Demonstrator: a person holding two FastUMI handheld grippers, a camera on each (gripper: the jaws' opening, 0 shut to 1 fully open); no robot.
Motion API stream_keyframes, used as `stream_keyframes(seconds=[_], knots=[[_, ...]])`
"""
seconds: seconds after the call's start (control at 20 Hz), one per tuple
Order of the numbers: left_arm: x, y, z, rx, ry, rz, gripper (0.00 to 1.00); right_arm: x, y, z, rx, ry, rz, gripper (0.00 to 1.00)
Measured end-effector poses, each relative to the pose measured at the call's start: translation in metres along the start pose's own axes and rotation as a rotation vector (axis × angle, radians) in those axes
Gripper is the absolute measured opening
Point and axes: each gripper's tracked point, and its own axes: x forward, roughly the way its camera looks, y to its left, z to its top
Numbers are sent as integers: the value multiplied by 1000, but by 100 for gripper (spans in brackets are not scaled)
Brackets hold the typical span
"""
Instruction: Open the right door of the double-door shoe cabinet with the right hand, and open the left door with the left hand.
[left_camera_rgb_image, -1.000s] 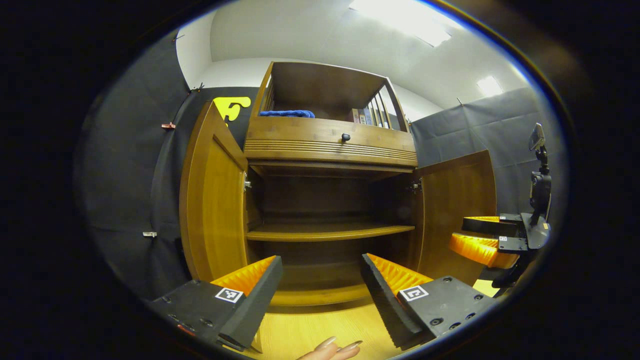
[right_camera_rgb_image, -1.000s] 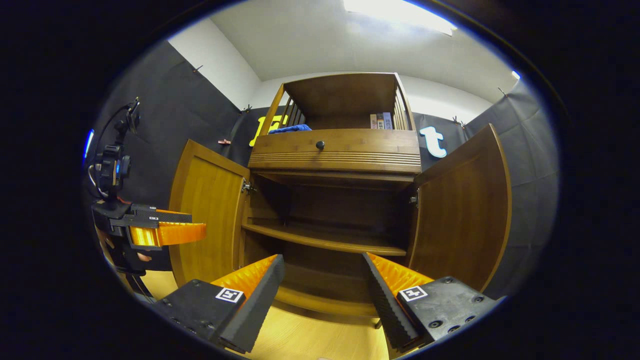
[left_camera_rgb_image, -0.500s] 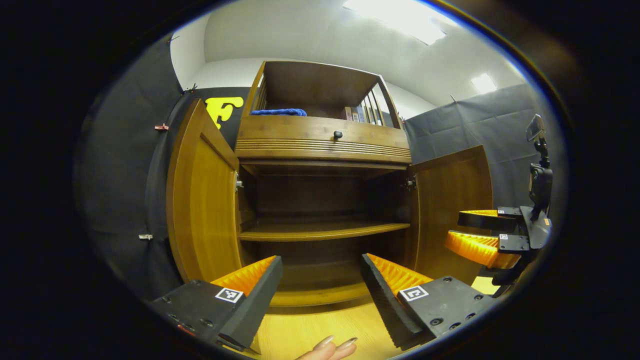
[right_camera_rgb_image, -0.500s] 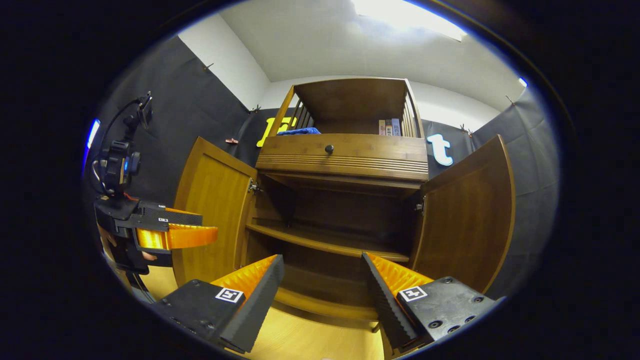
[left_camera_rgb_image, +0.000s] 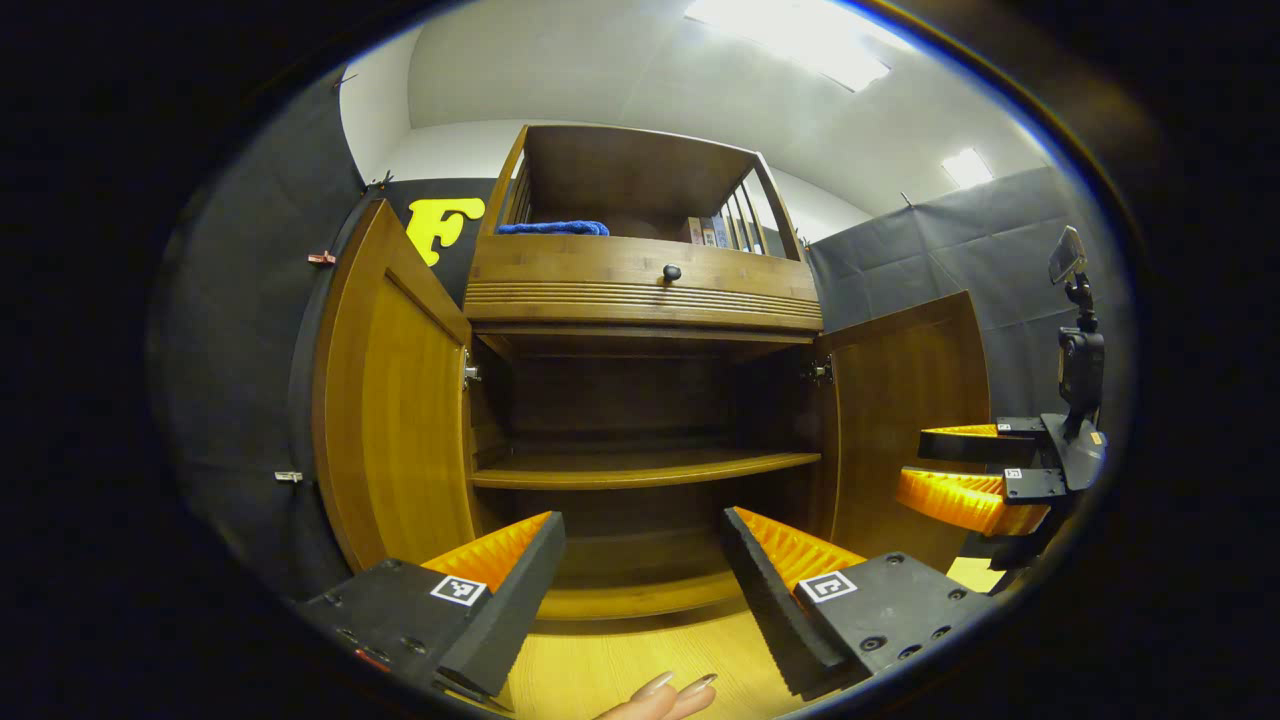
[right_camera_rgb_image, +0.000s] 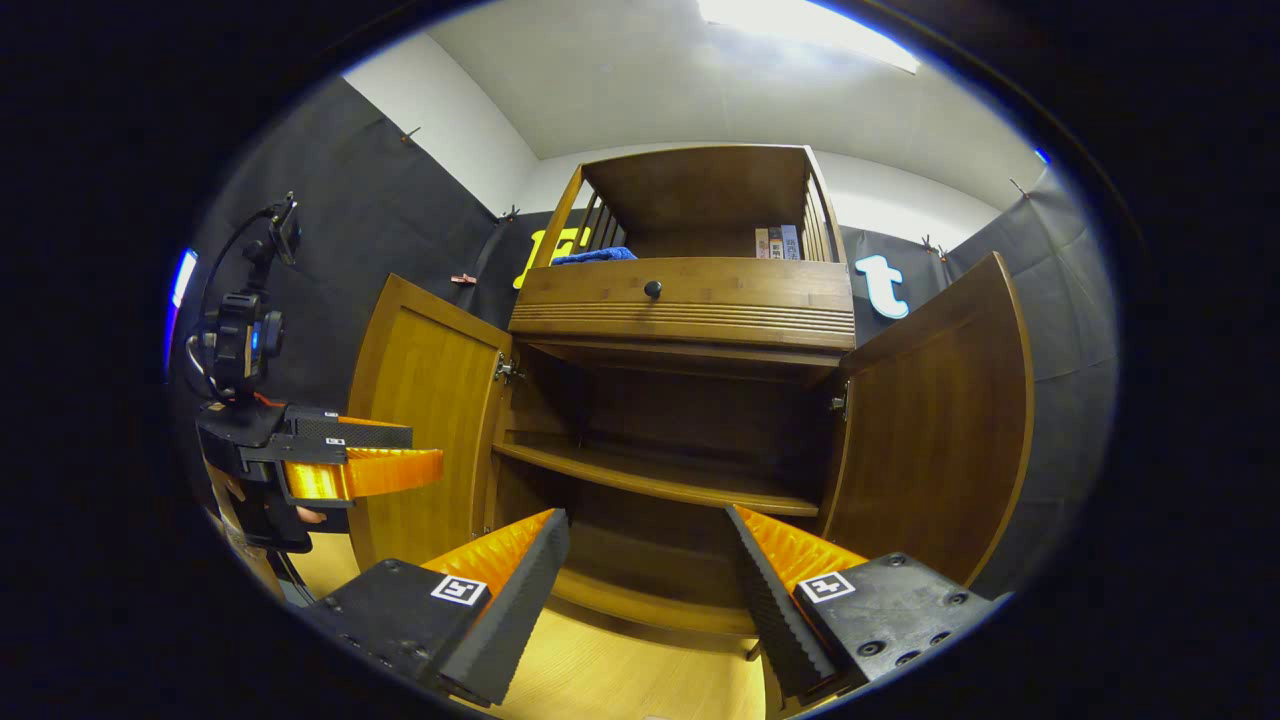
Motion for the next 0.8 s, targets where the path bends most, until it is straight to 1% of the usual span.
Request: stream_keyframes(seconds=[0.3, 0.35, 0.4, 0.8], knots=[[1, -7, 0, 13, -5, -7, 98, -3, 0, 3, -23, -15, 5, 96], [1, -7, 0, 11, -1, -11, 99, -3, -1, 2, -21, -14, 3, 96], [1, -7, -1, 8, 1, -13, 98, -3, -3, 3, -17, -14, 1, 97], [1, 3, -3, 4, 7, -5, 98, 1, 6, 5, -20, -17, 6, 97]])
